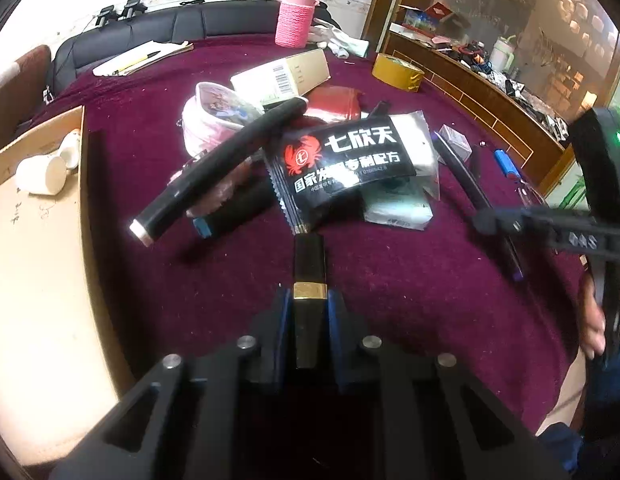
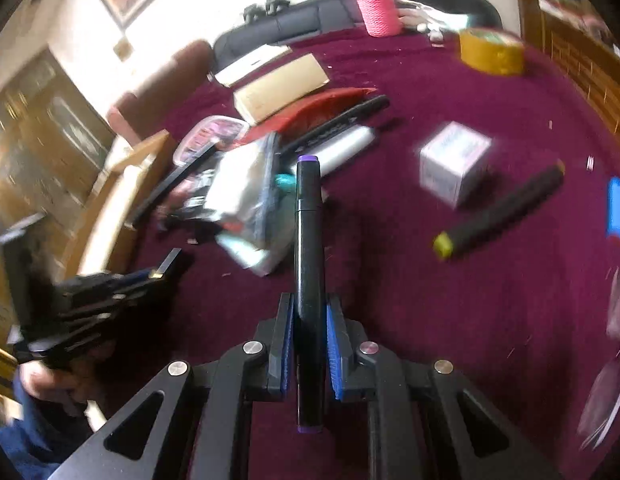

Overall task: Organize objects
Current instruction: 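Carry lipstick and marker into the cardboard tray and open both tools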

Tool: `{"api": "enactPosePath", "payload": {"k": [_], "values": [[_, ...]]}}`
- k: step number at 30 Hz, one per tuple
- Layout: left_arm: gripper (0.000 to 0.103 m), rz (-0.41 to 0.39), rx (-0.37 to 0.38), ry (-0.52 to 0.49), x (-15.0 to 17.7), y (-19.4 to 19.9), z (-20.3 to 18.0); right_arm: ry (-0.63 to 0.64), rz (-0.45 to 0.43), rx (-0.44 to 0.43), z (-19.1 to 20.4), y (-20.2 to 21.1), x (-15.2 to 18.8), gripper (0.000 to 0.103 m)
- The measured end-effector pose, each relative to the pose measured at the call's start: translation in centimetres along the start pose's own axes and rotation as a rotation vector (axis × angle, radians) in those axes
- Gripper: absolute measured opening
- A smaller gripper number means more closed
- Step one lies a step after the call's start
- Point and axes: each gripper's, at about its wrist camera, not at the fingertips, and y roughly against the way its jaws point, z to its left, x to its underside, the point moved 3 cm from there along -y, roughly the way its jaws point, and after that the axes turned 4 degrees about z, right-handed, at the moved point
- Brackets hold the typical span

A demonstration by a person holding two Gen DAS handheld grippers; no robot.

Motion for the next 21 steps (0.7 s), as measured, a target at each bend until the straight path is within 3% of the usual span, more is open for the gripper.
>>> {"api": "enactPosePath", "payload": {"k": [9, 21], "values": [[0.017, -0.041, 0.005, 0.036, 0.2, 1.9, 0.5, 0.053, -0.056, -0.07, 3.6, 1.0, 0.3, 0.016], [0.017, -0.105, 0.02, 0.061, 0.6, 5.1, 1.4, 0.108, 0.013, -0.136, 7.9, -1.1, 0.6, 0.016]]}}
